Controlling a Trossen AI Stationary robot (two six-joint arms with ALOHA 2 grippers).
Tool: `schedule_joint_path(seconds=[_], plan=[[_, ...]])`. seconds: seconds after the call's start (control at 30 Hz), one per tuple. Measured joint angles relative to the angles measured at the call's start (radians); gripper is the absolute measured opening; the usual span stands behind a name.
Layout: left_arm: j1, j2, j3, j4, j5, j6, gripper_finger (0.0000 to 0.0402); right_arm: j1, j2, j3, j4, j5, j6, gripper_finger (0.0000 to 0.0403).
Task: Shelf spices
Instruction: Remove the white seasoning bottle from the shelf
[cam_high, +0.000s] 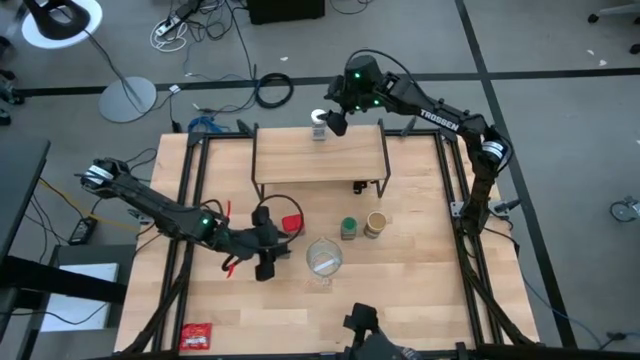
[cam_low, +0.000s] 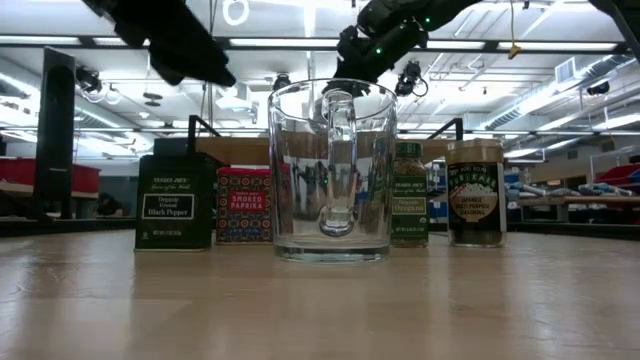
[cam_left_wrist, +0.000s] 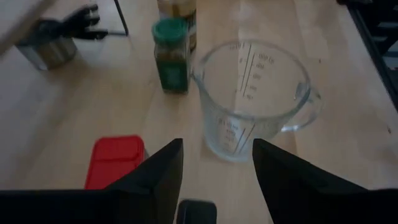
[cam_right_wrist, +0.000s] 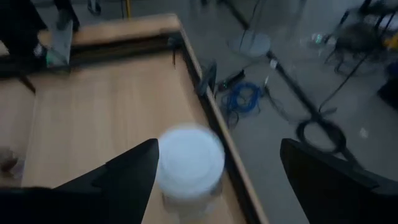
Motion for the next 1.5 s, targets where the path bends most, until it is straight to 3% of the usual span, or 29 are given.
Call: schedule_joint_path(seconds=[0.7, 1.5], plan=[[-0.001, 0.000, 0.015, -0.036, -0.033, 0.014, 0.0198, 0.012, 0.030, 0.001, 0.021, -0.080, 0.001, 0.0334], [-0.001, 0.000, 0.015, -0.063, -0.048, -0.012, 0.0198, 0.018, 0.031, 0.001, -0.045, -0.072, 0.001, 0.0331]])
